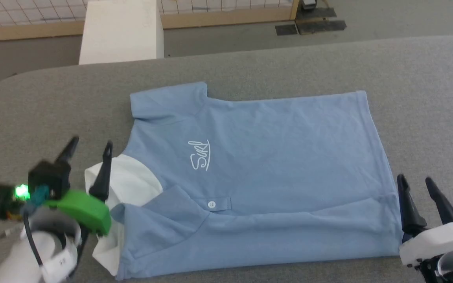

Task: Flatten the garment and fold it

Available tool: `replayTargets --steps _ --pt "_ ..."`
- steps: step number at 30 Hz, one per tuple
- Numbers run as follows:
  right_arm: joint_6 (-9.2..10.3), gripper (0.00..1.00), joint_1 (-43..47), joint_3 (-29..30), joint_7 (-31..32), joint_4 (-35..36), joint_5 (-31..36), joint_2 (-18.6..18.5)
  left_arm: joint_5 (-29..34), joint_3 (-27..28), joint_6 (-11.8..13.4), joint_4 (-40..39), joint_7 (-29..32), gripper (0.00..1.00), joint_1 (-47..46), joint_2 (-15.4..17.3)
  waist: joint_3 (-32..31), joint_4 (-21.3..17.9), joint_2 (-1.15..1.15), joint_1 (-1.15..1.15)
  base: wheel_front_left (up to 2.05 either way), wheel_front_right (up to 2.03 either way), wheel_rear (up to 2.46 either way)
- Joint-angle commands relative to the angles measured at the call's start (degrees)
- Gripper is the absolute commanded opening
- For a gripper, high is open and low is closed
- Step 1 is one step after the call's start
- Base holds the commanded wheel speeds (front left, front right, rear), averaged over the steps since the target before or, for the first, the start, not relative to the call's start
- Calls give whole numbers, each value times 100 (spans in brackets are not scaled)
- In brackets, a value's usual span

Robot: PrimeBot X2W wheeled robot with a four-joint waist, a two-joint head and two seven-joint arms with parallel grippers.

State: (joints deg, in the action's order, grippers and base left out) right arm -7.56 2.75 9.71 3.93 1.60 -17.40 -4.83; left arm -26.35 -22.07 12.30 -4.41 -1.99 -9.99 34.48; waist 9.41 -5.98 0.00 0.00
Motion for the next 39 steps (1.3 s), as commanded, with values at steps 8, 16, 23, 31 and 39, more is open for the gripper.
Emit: replayTargets --steps 8,16,23,31,39 --pt "8 100 -649 -482 -604 -137 -165 -169 152 -362 -1249 810 732 100 -2271 305 952 -481 0 0 0 0 0" --pt "8 100 -1213 -807 -833 -258 -221 -232 173 -1131 -1941 1738 1847 100 -3989 438 1537 -888 0 0 0 0 0" --pt "8 100 -1576 -1057 -924 -241 -269 -182 -375 -1950 -1976 2116 2783 100 -4790 756 1957 -1165 0 0 0 0 0" --pt "8 100 -1831 -1265 -1094 -376 -333 -141 -812 -2087 -1940 2688 4004 100 -5172 1040 2283 -1333 0 0 0 0 0" --pt "8 100 -2265 -1442 -950 -475 -302 -359 -1317 -2059 -1799 2551 4883 0 -5026 1060 2364 -1304 0 0 0 0 0"
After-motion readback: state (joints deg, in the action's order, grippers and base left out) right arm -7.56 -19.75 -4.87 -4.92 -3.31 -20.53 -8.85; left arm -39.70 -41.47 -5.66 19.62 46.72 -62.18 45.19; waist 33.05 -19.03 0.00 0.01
